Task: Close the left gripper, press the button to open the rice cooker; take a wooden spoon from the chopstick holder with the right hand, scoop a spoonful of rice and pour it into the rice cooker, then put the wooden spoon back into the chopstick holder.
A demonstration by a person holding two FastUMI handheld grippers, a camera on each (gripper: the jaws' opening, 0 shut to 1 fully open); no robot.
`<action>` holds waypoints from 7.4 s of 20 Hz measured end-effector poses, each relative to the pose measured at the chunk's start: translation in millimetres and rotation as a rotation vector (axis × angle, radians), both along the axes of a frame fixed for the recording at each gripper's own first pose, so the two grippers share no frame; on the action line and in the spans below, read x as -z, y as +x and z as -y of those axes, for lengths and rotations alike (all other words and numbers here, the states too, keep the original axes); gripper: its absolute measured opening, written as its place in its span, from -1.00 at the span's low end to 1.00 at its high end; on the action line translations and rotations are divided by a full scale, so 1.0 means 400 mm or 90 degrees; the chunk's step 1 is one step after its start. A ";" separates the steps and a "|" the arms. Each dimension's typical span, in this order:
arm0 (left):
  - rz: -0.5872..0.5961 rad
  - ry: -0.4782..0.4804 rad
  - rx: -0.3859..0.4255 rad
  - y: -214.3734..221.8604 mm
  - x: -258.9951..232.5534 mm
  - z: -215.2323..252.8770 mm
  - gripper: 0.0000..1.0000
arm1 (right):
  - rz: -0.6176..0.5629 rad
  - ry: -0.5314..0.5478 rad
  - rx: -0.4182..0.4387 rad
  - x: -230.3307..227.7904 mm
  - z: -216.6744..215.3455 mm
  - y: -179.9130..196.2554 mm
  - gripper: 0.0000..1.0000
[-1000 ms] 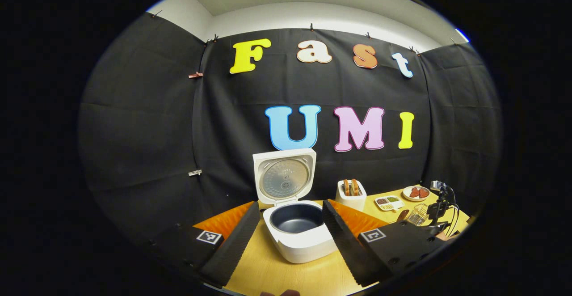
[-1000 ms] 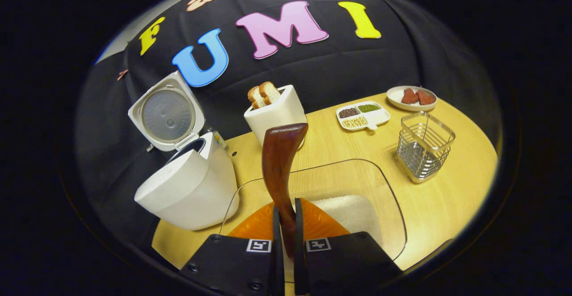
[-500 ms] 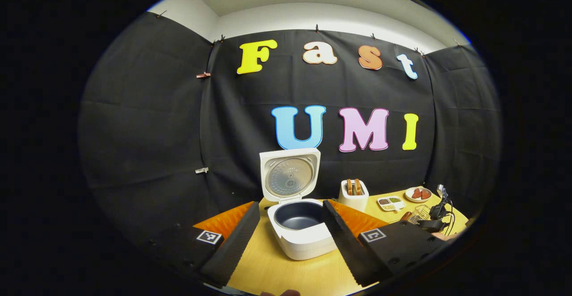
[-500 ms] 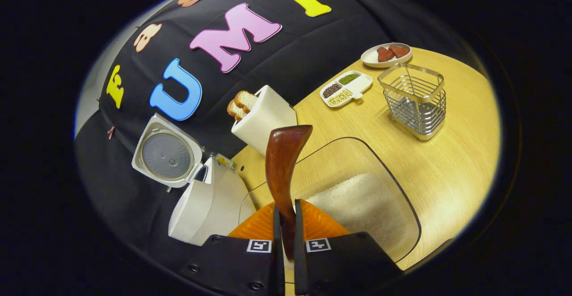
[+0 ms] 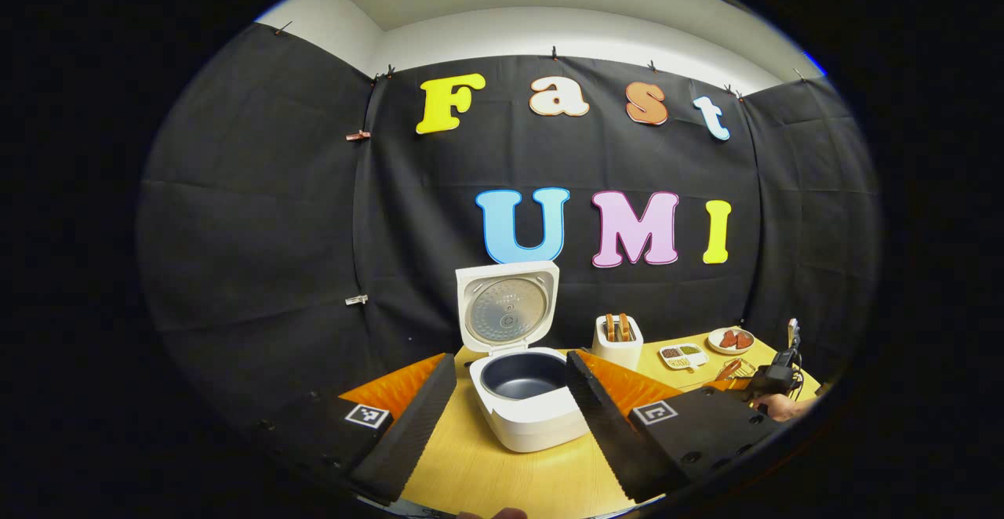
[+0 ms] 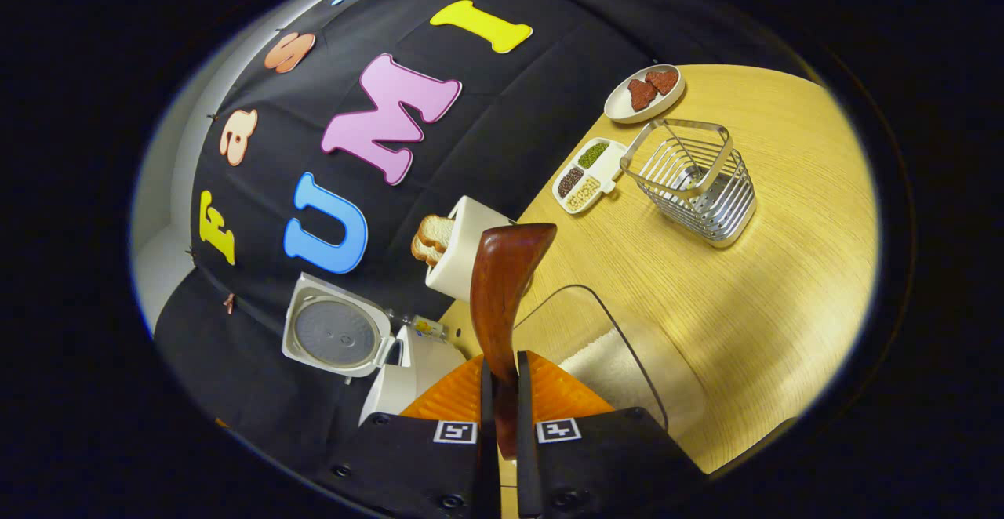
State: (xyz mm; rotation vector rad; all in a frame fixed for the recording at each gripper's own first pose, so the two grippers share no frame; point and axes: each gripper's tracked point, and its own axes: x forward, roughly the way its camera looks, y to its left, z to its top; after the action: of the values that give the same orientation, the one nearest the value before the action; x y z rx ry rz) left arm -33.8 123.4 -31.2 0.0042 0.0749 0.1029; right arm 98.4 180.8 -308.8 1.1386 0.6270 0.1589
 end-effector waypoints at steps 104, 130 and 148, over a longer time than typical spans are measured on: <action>-0.005 -0.075 0.004 -0.088 0.077 -0.089 0.93 | 0.359 -0.299 -0.163 -0.645 -0.453 0.328 -0.75; -0.036 -0.044 0.107 0.007 0.051 0.100 0.93 | 0.150 -0.402 0.009 -0.142 0.452 0.301 -0.75; -0.083 -0.026 0.001 0.049 0.038 0.211 0.93 | 0.049 -0.364 -0.101 0.180 0.461 0.298 -0.65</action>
State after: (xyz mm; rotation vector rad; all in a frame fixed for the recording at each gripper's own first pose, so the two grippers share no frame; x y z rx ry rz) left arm -14.0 39.1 -46.5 -0.0299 0.2069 0.0990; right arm 217.7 -3.6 -380.8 0.5295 0.6403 0.1448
